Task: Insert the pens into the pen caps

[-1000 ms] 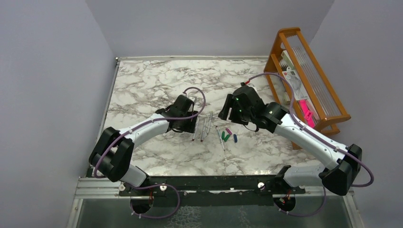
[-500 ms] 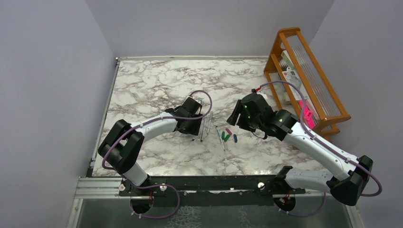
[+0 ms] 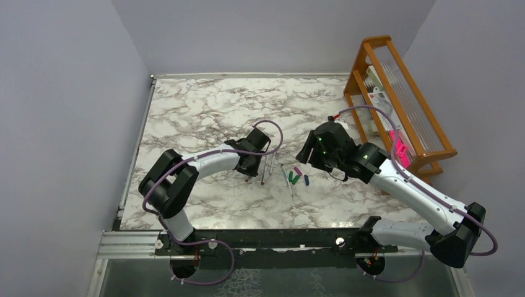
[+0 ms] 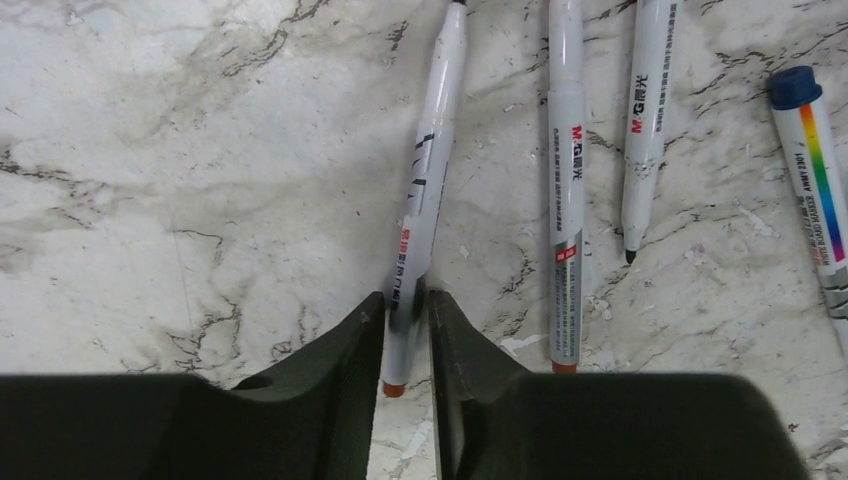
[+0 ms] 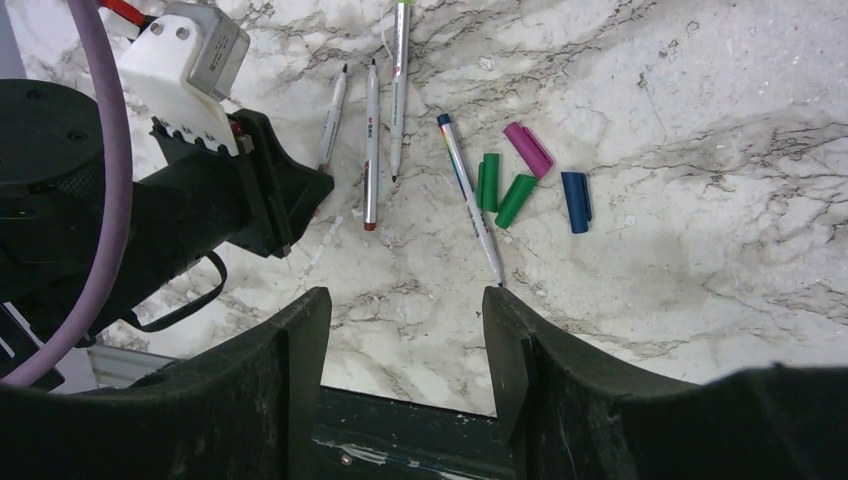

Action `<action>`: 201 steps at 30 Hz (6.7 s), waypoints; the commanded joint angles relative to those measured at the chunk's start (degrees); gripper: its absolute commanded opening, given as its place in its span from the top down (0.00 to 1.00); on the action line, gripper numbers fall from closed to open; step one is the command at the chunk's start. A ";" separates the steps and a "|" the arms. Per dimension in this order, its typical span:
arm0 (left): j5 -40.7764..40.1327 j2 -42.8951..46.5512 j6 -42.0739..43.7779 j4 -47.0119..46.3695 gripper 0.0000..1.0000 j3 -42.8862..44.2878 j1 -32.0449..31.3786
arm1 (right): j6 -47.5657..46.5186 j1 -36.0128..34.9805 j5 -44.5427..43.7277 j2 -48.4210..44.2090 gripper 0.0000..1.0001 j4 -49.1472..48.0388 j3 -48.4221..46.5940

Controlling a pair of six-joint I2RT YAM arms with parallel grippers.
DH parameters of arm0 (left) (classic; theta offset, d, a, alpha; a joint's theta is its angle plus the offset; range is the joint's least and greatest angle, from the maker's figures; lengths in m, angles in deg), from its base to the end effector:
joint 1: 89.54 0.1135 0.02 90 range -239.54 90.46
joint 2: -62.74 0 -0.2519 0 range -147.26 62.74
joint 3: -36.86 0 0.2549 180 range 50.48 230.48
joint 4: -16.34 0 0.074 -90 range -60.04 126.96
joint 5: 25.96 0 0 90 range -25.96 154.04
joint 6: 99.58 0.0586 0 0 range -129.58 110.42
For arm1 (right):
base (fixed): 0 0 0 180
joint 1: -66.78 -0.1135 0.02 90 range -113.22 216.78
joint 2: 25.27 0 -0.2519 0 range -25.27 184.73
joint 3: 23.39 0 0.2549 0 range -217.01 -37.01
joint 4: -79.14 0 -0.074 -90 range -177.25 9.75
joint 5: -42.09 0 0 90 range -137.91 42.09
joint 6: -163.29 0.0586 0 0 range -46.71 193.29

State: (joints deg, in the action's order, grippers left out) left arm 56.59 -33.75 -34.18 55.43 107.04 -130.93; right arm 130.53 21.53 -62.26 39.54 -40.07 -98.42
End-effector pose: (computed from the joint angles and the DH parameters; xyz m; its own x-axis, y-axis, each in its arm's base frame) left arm 0.2541 -0.2138 0.1307 -0.8763 0.2221 -0.4276 0.2753 0.9591 -0.0661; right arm 0.1840 0.1650 0.2857 -0.7796 0.3707 -0.5047 0.1450 0.8909 0.4305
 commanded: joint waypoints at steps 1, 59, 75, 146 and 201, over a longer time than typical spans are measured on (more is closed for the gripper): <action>-2.01 -2.35 0.86 2.39 0.80 0.97 -0.45 | 0.99 0.08 -2.50 -0.57 0.43 1.19 0.76; 29.45 14.76 9.11 -13.32 1.00 7.19 -0.37 | -5.20 6.04 4.00 15.78 0.32 -6.76 -14.18; 32.88 15.88 10.00 -14.53 1.00 8.11 -0.36 | -5.94 7.80 3.52 16.91 0.64 -8.48 -14.68; 31.00 13.30 3.86 -17.81 1.00 0.98 11.13 | -16.29 8.70 7.41 19.57 0.54 -2.50 2.17; 43.32 13.31 -13.88 -29.30 1.00 -0.66 11.06 | -14.94 8.70 6.56 18.34 0.99 -9.87 -2.92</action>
State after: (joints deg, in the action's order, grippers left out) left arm 91.35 -20.75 -37.70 37.77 106.86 -119.67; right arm 113.67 30.05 -55.55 64.13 -44.46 -98.63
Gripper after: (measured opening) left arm 0.113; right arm 0.045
